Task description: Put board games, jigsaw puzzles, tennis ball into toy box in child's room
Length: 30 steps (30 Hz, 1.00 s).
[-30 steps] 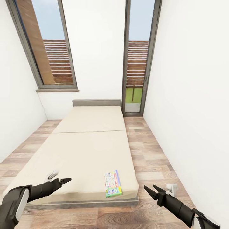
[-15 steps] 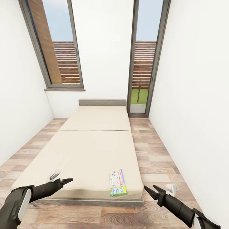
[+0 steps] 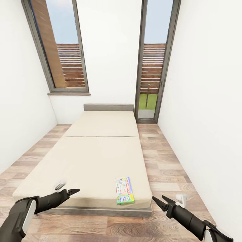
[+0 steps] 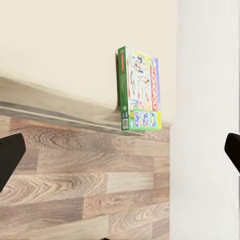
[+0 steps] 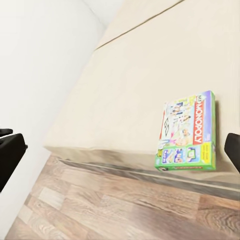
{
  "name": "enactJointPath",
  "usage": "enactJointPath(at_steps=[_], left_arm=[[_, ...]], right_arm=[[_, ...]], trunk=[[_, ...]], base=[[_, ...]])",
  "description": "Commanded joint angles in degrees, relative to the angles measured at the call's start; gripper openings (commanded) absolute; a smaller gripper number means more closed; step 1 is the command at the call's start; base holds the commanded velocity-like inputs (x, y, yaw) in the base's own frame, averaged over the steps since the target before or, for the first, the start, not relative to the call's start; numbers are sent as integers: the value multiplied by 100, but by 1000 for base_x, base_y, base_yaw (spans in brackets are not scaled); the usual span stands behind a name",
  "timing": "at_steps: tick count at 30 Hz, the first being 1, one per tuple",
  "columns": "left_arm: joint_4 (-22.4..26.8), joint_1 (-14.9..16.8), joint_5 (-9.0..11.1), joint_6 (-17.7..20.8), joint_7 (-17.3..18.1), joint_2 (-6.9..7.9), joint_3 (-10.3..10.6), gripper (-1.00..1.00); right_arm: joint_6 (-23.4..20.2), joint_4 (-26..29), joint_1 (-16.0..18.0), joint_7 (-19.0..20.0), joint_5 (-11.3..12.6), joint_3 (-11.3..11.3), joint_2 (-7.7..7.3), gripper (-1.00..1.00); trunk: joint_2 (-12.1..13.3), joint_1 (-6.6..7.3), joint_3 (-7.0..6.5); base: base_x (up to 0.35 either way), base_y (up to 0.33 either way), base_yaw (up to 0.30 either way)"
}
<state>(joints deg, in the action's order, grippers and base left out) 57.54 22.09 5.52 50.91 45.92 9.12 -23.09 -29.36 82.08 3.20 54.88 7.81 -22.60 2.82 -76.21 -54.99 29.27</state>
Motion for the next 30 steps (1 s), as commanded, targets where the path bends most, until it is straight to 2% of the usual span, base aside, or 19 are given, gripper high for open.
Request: enactJointPath(at_steps=[1, 12, 20, 25, 30], left_arm=[[-2, 4, 38, 44, -8, -14, -3, 100], [-137, 6, 42, 45, -6, -80, 17, 100], [-383, 6, 56, 43, -5, -83, 23, 100], [-705, 12, 62, 46, 2, -78, 18, 100], [-1029, 20, 70, 57, 52, -73, 16, 100]], right_arm=[[-46, 1, 5, 18, 27, -16, 2, 100], [-180, 43, 5, 15, 104, -59, -82, 100], [-718, 212, 5, 33, 205, -166, -95, 100], [-1200, 483, 5, 99, 413, -330, -92, 100], [-1608, 581, 5, 254, 770, -490, -98, 100]], trunk=[[-45, -23, 24], [-486, -264, 222], [-807, -440, 365], [-1007, -550, 455], [-1208, -659, 545]], base=[[-2, 0, 1], [0, 0, 0], [0, 0, 0], [0, 0, 0], [0, 0, 0]])
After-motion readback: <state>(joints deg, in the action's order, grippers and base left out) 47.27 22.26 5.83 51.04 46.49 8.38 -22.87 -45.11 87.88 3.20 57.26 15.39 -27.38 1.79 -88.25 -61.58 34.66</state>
